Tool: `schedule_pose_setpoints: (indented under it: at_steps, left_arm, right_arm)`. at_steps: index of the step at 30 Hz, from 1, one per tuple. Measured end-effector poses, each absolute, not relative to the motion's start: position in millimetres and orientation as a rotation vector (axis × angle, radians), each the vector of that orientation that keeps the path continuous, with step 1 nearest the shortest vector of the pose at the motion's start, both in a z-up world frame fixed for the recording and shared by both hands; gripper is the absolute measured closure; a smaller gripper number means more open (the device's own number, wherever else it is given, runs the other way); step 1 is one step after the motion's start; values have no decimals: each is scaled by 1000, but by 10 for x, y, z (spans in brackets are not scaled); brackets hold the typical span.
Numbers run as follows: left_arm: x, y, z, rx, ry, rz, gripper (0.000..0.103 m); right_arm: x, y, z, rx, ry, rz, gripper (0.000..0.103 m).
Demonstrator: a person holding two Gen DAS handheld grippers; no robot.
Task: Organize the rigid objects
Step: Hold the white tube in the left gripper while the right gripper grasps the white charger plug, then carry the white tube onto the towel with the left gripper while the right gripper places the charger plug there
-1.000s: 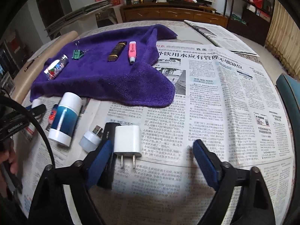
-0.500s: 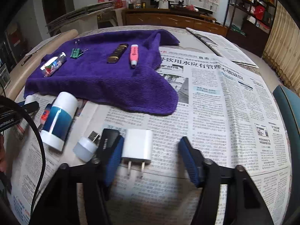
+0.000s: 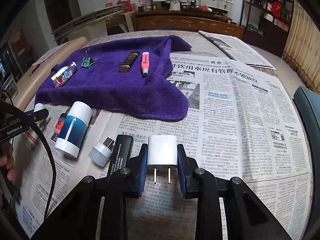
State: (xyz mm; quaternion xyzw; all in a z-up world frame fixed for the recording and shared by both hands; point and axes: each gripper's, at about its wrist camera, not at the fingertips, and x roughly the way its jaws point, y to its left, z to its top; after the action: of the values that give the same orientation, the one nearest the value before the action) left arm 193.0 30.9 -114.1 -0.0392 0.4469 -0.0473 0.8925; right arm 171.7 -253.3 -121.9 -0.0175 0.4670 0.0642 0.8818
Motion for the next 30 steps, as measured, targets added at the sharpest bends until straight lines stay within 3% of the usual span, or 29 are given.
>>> schedule_pose_setpoints:
  at_steps: [20, 30]
  left_arm:
    - [2217, 260, -486, -42, 861, -143, 63]
    - [2686, 149, -459, -11, 857, -183, 63]
  right_arm:
    - [1921, -2482, -827, 59, 921, 184, 76]
    - [2479, -2227, -542, 19, 886, 229, 76]
